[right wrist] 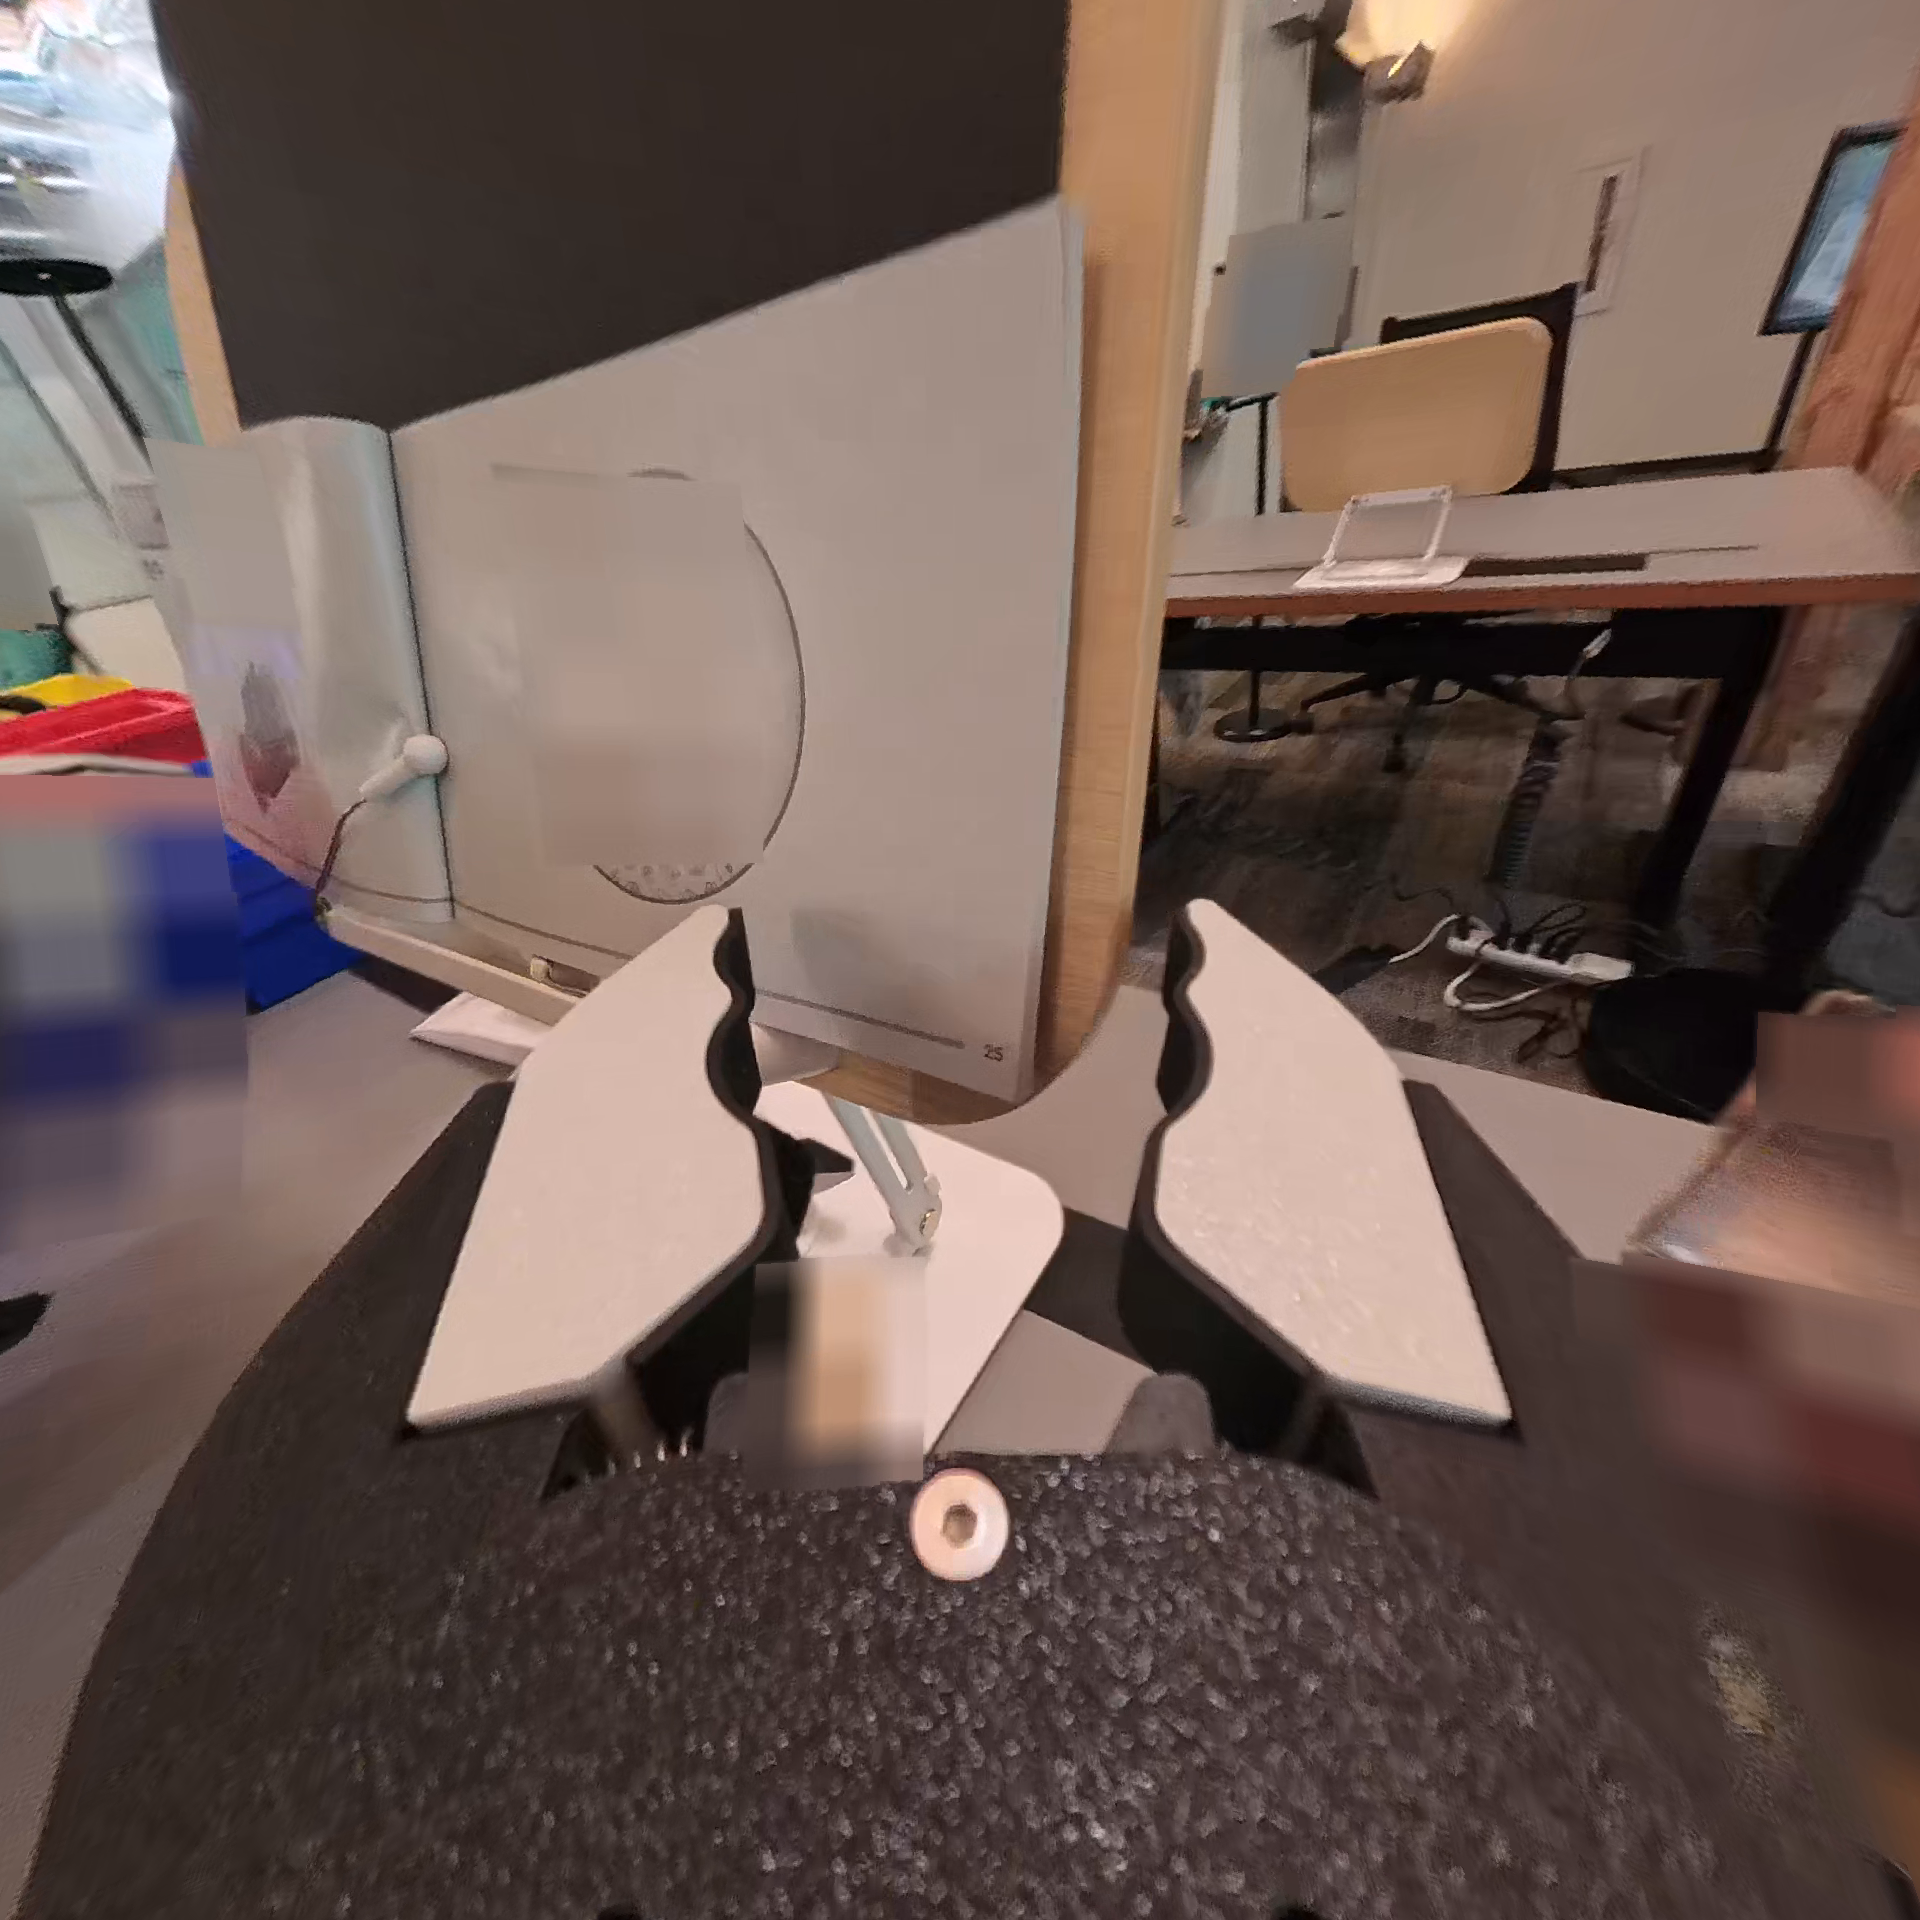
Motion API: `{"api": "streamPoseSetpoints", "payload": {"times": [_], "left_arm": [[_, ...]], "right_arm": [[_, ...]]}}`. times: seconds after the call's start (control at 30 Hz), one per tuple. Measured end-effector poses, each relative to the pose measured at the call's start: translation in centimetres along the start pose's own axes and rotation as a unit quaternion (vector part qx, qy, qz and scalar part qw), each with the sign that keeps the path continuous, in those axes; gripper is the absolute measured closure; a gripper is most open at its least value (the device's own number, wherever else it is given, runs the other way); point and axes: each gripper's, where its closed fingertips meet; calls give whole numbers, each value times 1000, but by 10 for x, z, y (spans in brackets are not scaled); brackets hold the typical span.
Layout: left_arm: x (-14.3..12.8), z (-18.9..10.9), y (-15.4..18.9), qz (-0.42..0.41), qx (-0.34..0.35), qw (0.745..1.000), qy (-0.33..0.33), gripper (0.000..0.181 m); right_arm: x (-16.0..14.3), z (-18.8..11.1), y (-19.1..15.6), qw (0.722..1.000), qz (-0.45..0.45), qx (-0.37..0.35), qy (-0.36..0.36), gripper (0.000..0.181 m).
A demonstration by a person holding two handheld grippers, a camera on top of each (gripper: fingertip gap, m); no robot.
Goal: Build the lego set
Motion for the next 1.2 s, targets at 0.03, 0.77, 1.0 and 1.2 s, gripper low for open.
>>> {"api": "streamPoseSetpoints", "payload": {"times": [0.03,0.77,1.0,1.2], "left_arm": [[0,-6,3,-4,-5,1000,4,181],[8,-44,66,-72,24,997,0,181],[-7,-43,66,-61,12,998,-10,181],[2,-50,40,-52,30,998,0,181]], "right_arm": [[5,-6,0,1000,-11,-12,9,106],[1,-13,-102,981,-131,-142,-14,181],[-3,-12,-108,985,-124,-115,-13,181],[-12,-8,-114,987,-129,-94,-19,181]]}}
Point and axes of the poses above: each gripper's, where its closed fingertips meet, z out along the fingers, x out of its top, y = z × x across the jaws, and after that the axes turned 4 degrees about x, right-handed
